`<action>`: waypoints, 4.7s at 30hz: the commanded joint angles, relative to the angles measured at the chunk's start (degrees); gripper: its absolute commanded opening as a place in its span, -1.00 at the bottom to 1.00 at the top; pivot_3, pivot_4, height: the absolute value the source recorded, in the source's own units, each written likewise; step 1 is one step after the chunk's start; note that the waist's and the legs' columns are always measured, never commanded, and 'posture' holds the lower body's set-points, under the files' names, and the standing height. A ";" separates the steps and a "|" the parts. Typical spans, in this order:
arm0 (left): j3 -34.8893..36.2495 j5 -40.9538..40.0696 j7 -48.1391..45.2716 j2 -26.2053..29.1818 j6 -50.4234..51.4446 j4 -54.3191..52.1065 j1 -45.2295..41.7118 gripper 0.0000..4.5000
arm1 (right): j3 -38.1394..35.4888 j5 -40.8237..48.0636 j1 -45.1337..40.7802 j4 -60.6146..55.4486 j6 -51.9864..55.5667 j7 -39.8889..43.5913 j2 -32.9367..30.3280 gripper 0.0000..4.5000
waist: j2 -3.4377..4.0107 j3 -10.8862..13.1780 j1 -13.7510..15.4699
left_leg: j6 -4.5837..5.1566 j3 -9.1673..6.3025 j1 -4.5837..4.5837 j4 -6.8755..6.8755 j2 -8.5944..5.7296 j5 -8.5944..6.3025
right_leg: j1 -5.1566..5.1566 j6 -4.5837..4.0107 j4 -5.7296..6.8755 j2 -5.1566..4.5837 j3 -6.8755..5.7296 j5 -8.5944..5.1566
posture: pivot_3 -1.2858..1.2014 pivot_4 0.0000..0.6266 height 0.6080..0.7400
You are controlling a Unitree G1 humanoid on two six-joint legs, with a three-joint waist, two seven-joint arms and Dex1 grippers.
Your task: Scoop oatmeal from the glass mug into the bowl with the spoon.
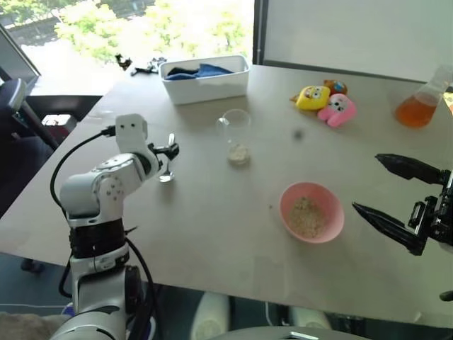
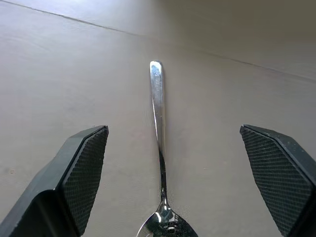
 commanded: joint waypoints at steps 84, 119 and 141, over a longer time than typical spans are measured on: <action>-4.84 -2.98 -58.17 10.95 -47.02 14.30 0.28 0.12 | 14.84 52.45 -58.89 21.18 27.34 -71.38 9.39 -1.00 | 0.02 0.46 -1.61 | -0.12 -0.03 -1.63 0.63 0.03 0.11 | -1.62 -0.01 0.89 -0.02 -0.15 0.03 | 0.03 -0.52 1.00; -8.42 15.23 -47.51 -7.93 -74.52 58.92 -27.61 -0.98 | 22.03 45.21 -51.80 8.16 17.15 -80.32 0.33 -1.00 | -0.03 0.48 -1.38 | -0.11 -0.10 -1.91 0.83 0.02 0.11 | -1.66 0.03 0.88 -0.03 -0.19 0.06 | 0.03 -0.52 1.00; -17.17 18.77 -48.58 -13.27 -80.64 32.73 -16.29 -0.98 | 38.75 16.90 -61.98 10.32 29.20 -71.36 0.52 -1.00 | -0.02 0.48 -1.36 | -0.11 -0.09 -1.91 0.96 0.02 0.11 | -1.68 0.03 0.94 -0.03 -0.16 0.06 | 0.03 -0.52 1.00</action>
